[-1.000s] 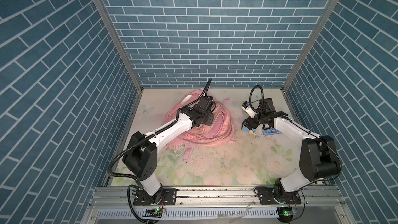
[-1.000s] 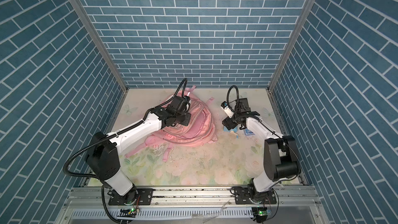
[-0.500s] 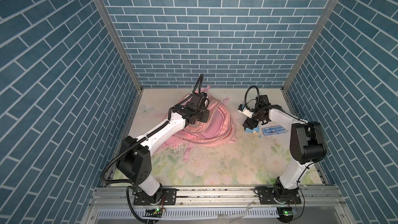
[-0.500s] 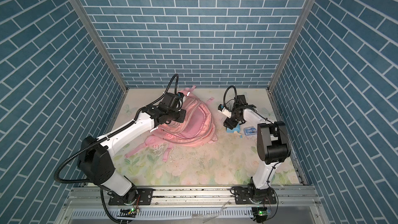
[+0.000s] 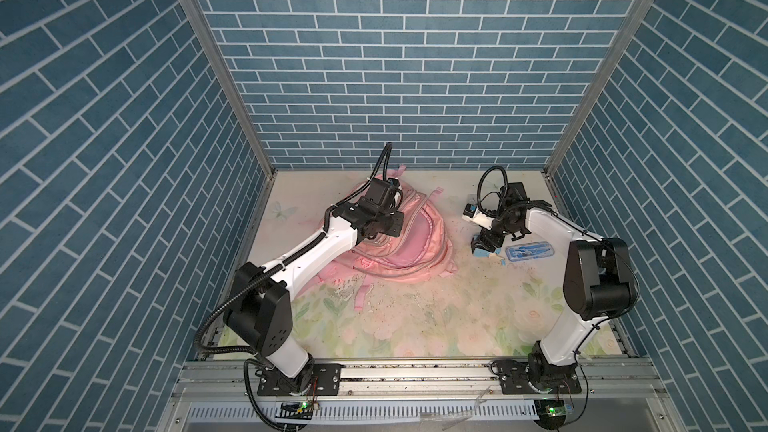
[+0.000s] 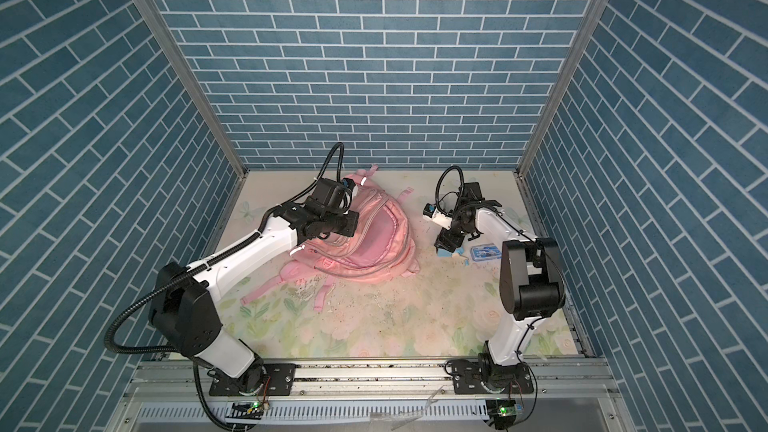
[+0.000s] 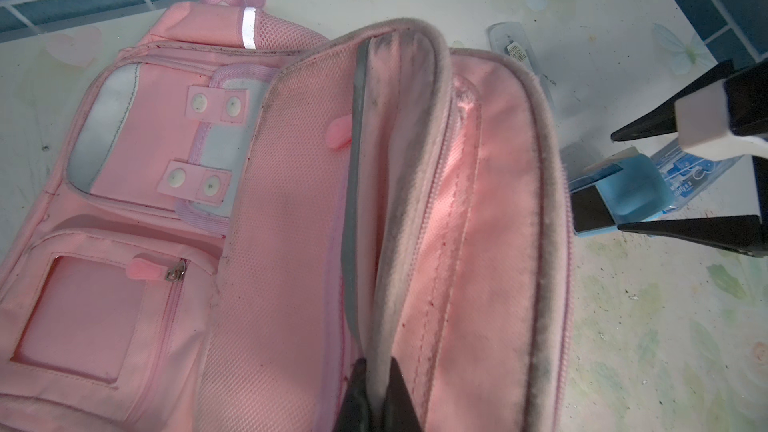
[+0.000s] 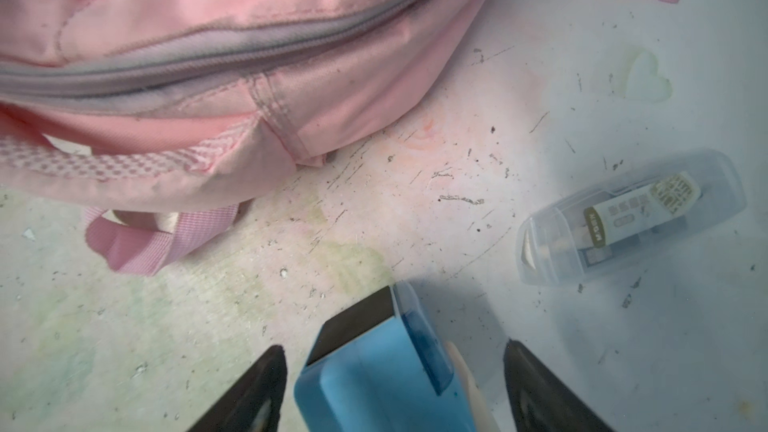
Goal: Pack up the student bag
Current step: 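Lift the blue sharpener with the right gripper while left holds the flap open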
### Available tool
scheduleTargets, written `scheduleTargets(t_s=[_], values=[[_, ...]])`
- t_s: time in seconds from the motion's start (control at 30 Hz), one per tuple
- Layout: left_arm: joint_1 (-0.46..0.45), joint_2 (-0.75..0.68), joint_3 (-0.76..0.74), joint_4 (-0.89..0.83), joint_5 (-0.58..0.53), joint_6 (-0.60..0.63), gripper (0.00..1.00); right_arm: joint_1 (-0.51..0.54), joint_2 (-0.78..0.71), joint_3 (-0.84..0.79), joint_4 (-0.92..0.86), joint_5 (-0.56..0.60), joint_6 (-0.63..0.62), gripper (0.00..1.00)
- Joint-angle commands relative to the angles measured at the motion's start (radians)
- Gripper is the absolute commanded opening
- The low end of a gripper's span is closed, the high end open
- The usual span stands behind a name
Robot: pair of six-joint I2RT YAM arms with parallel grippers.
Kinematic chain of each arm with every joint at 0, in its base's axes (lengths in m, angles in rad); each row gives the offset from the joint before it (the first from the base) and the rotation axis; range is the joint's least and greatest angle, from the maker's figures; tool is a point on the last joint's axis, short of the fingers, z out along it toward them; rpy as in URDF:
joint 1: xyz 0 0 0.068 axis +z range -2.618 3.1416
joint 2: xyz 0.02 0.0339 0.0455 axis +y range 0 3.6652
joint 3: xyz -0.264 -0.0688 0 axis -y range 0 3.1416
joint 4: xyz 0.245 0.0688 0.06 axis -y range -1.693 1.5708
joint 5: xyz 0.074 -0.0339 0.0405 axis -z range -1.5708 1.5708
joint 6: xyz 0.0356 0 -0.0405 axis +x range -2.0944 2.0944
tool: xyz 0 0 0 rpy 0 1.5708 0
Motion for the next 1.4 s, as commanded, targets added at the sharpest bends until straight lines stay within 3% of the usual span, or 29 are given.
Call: scheduleTargets(t_s=[0.0, 0.3, 0.43, 0.77, 1.03, 1.2, 1.37], values=[[0.007, -0.033, 0.006, 0.013, 0.007, 0.001, 0.00, 0.003, 0.002, 0.014, -0.064, -0.032, -0.092, 0.83], [0.006, -0.030, -0.001, 0.018, 0.016, -0.002, 0.01, 0.009, 0.012, -0.089, 0.125, 0.139, -0.092, 0.81], [0.007, -0.034, -0.005, 0.020, 0.012, -0.003, 0.01, 0.009, 0.038, -0.077, 0.154, 0.138, -0.079, 0.79], [0.007, -0.031, -0.007, 0.021, 0.014, -0.007, 0.01, -0.005, 0.168, 0.101, -0.039, 0.064, 0.084, 0.61], [0.014, -0.048, 0.004, 0.030, 0.033, -0.014, 0.01, -0.005, 0.103, 0.074, -0.019, 0.062, 0.172, 0.41], [0.033, -0.075, 0.017, 0.062, 0.095, -0.044, 0.00, -0.005, -0.026, 0.067, 0.043, -0.006, 0.291, 0.34], [0.079, -0.115, 0.000, 0.123, 0.192, -0.099, 0.00, 0.003, -0.196, -0.021, 0.241, -0.250, 0.506, 0.28]])
